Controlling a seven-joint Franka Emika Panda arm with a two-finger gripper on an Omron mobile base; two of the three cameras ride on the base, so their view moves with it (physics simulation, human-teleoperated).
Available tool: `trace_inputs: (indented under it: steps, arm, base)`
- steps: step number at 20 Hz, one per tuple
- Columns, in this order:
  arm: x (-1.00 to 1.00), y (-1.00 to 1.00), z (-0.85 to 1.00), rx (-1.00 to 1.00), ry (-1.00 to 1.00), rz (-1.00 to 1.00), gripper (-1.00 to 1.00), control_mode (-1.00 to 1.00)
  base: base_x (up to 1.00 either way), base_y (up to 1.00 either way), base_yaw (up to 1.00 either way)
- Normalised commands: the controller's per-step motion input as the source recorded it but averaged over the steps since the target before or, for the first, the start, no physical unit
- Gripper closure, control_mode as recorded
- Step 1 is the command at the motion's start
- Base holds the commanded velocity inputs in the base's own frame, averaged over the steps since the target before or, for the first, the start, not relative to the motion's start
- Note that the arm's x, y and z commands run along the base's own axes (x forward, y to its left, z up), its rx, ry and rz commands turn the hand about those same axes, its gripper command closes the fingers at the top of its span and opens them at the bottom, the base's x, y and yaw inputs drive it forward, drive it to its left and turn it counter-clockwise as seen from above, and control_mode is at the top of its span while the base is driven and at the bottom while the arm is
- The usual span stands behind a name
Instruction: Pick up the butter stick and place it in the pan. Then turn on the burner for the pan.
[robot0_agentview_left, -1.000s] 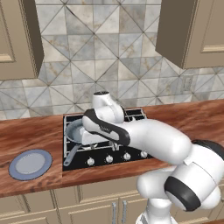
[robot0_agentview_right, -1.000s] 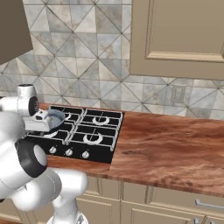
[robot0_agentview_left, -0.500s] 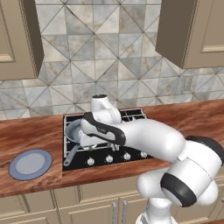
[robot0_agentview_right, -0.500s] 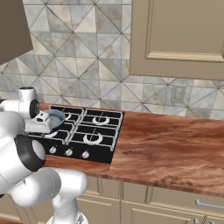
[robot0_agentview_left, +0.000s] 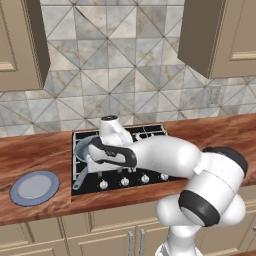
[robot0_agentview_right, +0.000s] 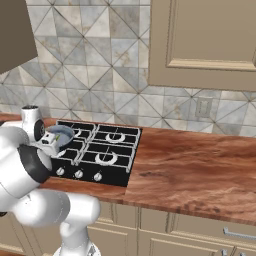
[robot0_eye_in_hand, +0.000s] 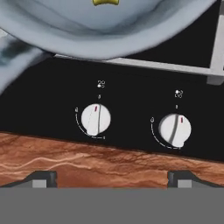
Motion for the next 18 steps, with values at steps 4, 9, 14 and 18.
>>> trace_inputs:
  steps: [4,9,14,18]
  arm:
    - [0.07,0.15,-0.25,0.00,0.00,0.00,-1.00,-1.00]
    - [0.14,0.08,-0.22,0.01,0.00,0.00,-1.00,-1.00]
    - [0.14,0.00,-0.17,0.02,0.00,0.00,-1.00,-1.00]
    - [0.02,0.00,-0.08,0.01,0.00,0.00,-1.00,-1.00]
  base:
    - [0.00,0.00,0.00]
    - [0.00,0.00,0.00]
    - [0.00,0.00,0.00]
    - [0.00,0.00,0.00]
